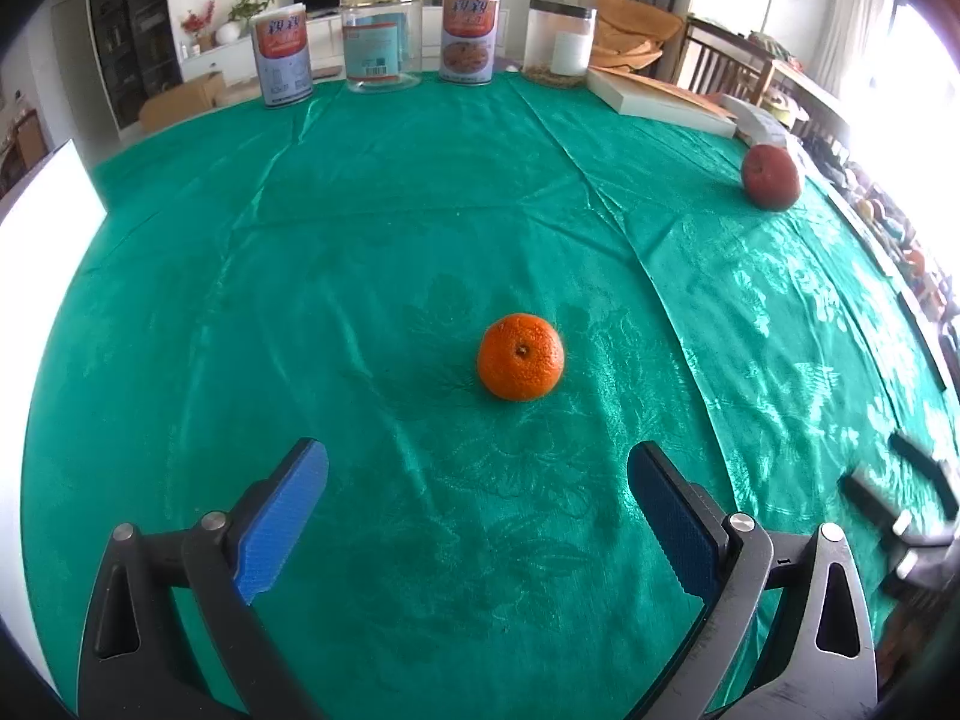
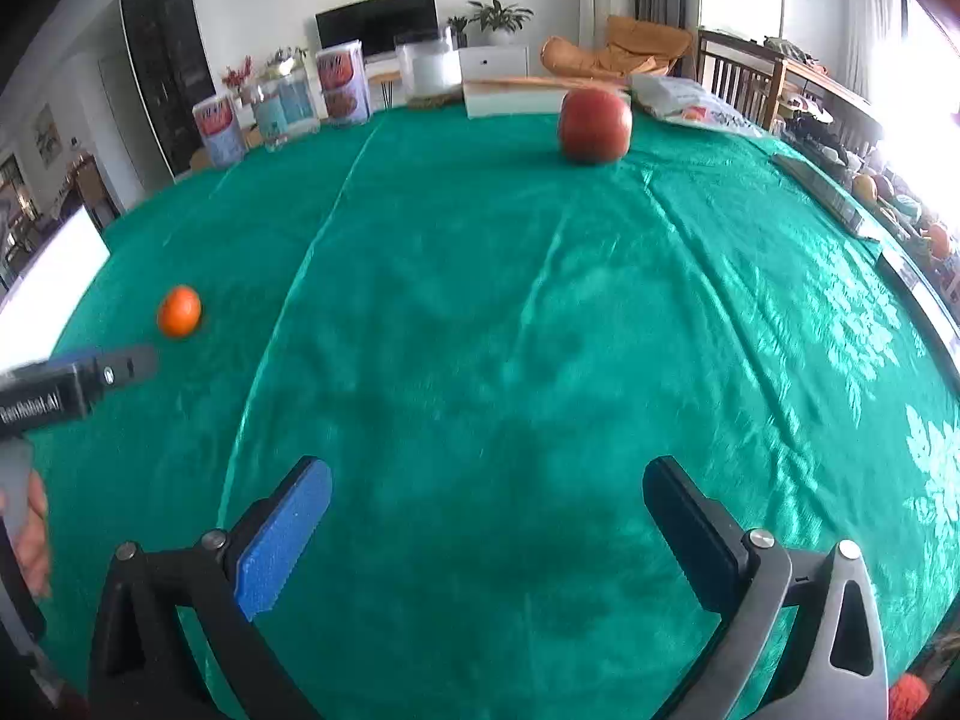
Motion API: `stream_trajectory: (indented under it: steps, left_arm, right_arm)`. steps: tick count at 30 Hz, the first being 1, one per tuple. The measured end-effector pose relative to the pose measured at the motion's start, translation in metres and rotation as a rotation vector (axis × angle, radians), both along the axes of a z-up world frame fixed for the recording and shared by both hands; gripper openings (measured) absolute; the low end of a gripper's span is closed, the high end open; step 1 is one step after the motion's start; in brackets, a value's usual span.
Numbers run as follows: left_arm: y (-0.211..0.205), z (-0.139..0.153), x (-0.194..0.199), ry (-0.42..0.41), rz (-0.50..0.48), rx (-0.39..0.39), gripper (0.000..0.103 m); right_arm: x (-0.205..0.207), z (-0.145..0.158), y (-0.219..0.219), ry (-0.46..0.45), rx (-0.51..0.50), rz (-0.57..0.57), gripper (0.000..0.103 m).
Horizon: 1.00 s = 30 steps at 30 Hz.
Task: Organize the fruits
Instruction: 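Move both open tools from the box back over the table, then grasp the last orange with the left tool while the right tool grasps the red apple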
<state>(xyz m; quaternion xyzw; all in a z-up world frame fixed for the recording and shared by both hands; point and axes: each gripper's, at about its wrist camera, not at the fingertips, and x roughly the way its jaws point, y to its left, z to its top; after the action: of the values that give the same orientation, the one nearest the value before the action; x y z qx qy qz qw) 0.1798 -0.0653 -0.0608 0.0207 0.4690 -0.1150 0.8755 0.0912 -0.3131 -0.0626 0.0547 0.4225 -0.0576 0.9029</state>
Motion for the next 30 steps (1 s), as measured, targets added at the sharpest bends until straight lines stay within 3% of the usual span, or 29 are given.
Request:
stream_trajectory:
  steps: [5, 8, 15, 16, 19, 22, 24, 28, 30]
  left_arm:
    - [-0.008, 0.001, 0.006, -0.014, -0.019, 0.040, 0.101]
    - [-0.007, 0.002, 0.013, 0.002, -0.003, 0.015, 0.101]
    - [-0.010, -0.005, 0.021, 0.027, 0.013, 0.013, 0.100]
    - [-0.009, -0.006, 0.021, 0.031, 0.009, 0.013, 0.100]
    - [-0.002, -0.006, 0.017, 0.032, 0.019, 0.003, 0.100]
    - [0.004, -0.005, 0.014, 0.036, 0.024, -0.013, 0.100]
    - [0.007, -0.003, 0.011, 0.036, 0.020, -0.019, 0.100]
    - [0.014, -0.001, 0.007, 0.028, 0.017, -0.038, 0.100]
    - [0.016, -0.001, 0.007, 0.029, 0.023, -0.050, 0.100]
  right_arm:
    - [0.072, 0.036, -0.058, -0.058, -0.025, -0.034, 0.103]
    - [0.132, 0.047, -0.087, -0.066, -0.033, -0.021, 0.103]
    - [0.226, 0.032, -0.090, 0.007, -0.040, -0.078, 0.101]
    - [0.233, 0.029, -0.091, 0.013, -0.049, -0.089, 0.096]
    - [0.253, 0.020, -0.096, 0.059, -0.058, -0.136, 0.059]
    - [0.253, 0.018, -0.110, 0.070, -0.002, -0.160, 0.056]
    - [0.242, 0.020, -0.122, 0.075, 0.116, -0.167, 0.056]
    - [0.196, 0.009, -0.145, 0.119, 0.581, -0.156, 0.056]
    - [0.174, -0.003, -0.153, 0.142, 0.760, -0.158, 0.056]
